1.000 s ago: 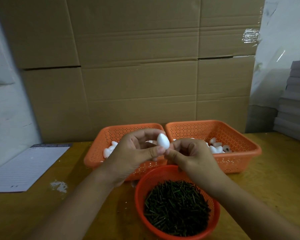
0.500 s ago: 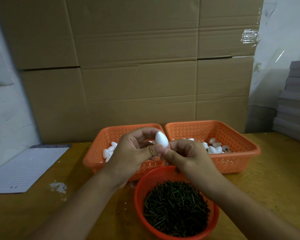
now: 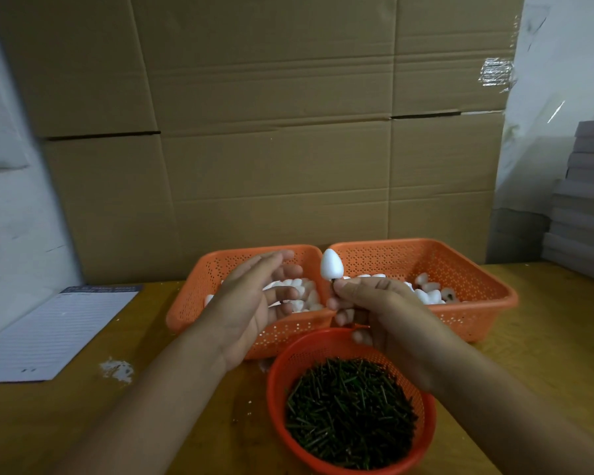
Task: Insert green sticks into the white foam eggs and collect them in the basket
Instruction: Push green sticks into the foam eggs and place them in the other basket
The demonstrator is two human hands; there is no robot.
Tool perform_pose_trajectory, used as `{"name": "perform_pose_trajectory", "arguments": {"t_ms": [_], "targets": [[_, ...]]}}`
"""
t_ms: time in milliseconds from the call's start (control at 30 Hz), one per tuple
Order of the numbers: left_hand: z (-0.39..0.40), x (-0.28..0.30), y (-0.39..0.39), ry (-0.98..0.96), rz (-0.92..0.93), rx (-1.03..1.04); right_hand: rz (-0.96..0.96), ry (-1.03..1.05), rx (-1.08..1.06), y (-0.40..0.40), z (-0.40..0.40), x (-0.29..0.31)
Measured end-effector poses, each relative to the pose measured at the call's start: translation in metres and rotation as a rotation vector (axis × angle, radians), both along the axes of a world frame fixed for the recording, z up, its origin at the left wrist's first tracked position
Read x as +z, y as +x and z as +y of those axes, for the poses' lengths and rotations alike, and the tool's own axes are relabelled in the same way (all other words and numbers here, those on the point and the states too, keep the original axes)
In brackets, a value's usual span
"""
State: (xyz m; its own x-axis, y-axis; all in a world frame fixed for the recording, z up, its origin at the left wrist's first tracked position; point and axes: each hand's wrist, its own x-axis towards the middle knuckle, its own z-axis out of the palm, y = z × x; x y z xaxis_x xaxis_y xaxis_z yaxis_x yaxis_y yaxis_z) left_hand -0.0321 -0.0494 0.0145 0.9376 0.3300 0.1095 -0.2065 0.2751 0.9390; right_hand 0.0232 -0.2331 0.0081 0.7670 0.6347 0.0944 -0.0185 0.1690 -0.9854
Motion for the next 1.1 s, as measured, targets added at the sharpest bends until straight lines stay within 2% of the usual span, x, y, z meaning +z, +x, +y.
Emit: {"name": "perform_pose_trajectory", "arguments": {"t_ms": [67,200,267,400,533,633,700,867,967,1100], "targets": [[0.01,0.0,0.002,0.076,0.007,0.071,-0.094,-0.101,-0.108,0.006,-0.005,0.002],[0.036,0.001,0.003,0.393,0.045,0.263,-0.502,-0.44,-0.543,0.035,-0.029,0.002],[0.048,0.002,0.003,0.521,0.056,0.333,-0.627,-0.561,-0.673,0.052,-0.043,-0.001],[0.066,0.001,0.002,0.612,0.103,0.388,-0.696,-0.66,-0.87,0.074,-0.062,-0.007],[0.074,-0.002,0.004,0.649,0.155,0.358,-0.77,-0.596,-0.939,0.076,-0.065,-0.003],[0.083,-0.005,0.006,0.73,0.204,0.342,-0.863,-0.562,-0.786,0.064,-0.054,0.002],[0.089,-0.008,0.009,0.845,0.259,0.332,-0.829,-0.545,-0.533,0.052,-0.044,0.006],[0.093,-0.008,0.023,1.279,0.51,0.186,-0.843,-0.687,0.109,0.021,-0.027,0.005],[0.095,-0.003,0.032,1.555,0.689,0.07,-0.891,-0.737,0.206,0.014,-0.024,0.002],[0.094,-0.002,0.041,1.656,0.851,-0.052,-0.886,-0.786,0.231,0.014,-0.024,0.001]]}}
